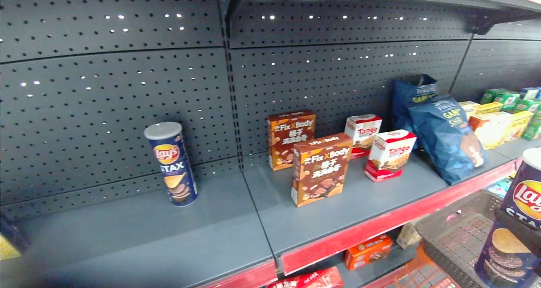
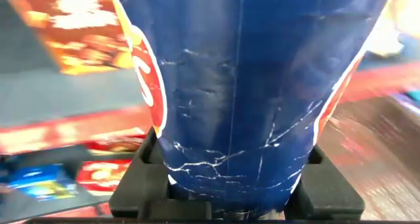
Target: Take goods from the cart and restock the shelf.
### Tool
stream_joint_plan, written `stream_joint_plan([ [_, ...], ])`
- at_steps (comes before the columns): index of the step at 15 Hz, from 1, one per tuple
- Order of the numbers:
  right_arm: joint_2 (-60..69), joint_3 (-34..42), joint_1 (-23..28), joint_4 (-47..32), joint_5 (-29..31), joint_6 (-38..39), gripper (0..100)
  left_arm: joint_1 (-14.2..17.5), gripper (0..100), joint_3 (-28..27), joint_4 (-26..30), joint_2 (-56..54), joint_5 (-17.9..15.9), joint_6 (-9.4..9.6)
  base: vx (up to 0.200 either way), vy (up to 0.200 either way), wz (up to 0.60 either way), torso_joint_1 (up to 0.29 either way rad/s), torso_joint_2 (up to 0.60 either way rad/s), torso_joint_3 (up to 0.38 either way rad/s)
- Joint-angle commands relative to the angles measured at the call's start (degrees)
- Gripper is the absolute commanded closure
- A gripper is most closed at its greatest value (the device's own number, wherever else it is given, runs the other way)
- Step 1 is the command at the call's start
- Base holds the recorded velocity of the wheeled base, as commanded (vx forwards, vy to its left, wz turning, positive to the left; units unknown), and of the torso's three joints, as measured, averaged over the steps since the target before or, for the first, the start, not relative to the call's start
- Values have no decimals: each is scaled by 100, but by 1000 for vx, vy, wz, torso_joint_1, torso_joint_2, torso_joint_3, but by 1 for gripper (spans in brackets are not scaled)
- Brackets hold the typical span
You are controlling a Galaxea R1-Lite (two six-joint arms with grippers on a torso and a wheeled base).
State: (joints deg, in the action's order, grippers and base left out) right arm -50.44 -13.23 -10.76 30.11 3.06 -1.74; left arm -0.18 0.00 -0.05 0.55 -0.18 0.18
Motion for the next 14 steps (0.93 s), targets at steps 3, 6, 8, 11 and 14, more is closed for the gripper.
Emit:
stream_joint_plan([
  [3, -9, 22, -5, 12, 2, -1, 100, 1, 0, 0, 5, 7, 1, -1, 0, 0, 600, 2, -1, 2],
  [6, -9, 31, 4, 21, 2, -1, 100, 1, 0, 0, -4, 7, 1, -1, 0, 0, 600, 2, -1, 1],
  [8, 61, 22, 39, 21, 10, -1, 100, 1, 0, 0, -4, 7, 1, 8, 0, 0, 0, 0, 0, 0],
  [11, 430, 13, -13, -5, -183, -10, 100, 1, 0, 0, -4, 7, 1, -1, 0, 0, 0, 0, 0, 0],
  [14, 711, 4, -22, -146, -798, -10, 100, 1, 0, 0, -4, 7, 1, -1, 0, 0, 0, 0, 0, 0],
])
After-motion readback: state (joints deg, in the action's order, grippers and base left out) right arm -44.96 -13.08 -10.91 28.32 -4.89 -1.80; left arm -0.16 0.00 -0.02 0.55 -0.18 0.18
